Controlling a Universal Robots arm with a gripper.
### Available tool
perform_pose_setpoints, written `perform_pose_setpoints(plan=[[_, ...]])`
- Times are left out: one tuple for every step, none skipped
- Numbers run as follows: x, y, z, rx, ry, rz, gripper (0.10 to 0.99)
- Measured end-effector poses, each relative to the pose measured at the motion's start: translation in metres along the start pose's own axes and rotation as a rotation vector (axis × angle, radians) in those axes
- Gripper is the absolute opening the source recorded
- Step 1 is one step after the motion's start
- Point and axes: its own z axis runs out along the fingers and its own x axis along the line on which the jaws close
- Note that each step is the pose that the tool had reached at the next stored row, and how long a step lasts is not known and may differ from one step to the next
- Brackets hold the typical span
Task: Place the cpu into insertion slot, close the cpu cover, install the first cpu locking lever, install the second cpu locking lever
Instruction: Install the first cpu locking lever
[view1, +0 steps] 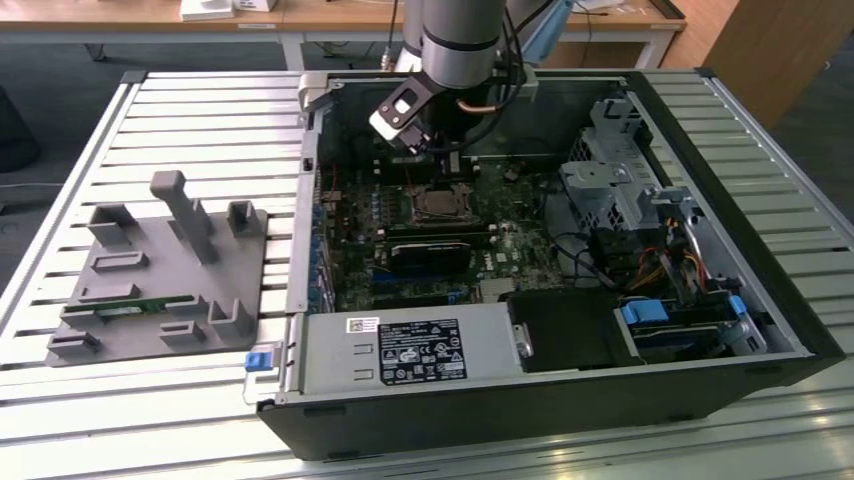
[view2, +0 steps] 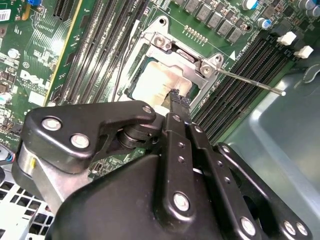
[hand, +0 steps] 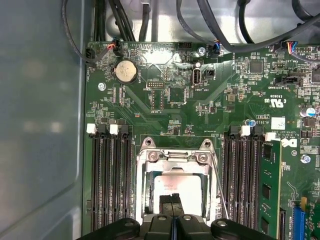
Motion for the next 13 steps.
perform_pose_setpoints(plan=[[0.0,0.0,-0.0004,0.0,-0.0001,0.0,0.106],[0.0,0.0,-0.0006,0.0,0.0002,0.0,0.106],[0.0,0.0,-0.0009,0.0,0.0,0.0,0.106],[0.0,0.0,-0.0014,0.0,-0.0002,0.0,0.106],[0.0001,0.0,-0.0017,0.0,-0.0002,0.0,0.106],[0.0001,0.0,-0.0023,0.0,-0.0003,0.0,0.106],[0.0001,0.0,-0.0031,0.0,-0.0004,0.0,0.106],[0.0002,0.0,-0.0041,0.0,-0.0004,0.0,0.106],[0.0002,0.0,-0.0053,0.0,-0.0004,0.0,0.106],[0.0003,0.0,-0.0062,0.0,-0.0004,0.0,0.106],[0.0003,0.0,-0.0071,0.0,-0.0004,0.0,0.106],[0.0004,0.0,-0.008,0.0,-0.0006,0.0,0.106],[0.0004,0.0,-0.0088,0.0,-0.0007,0.0,0.106]])
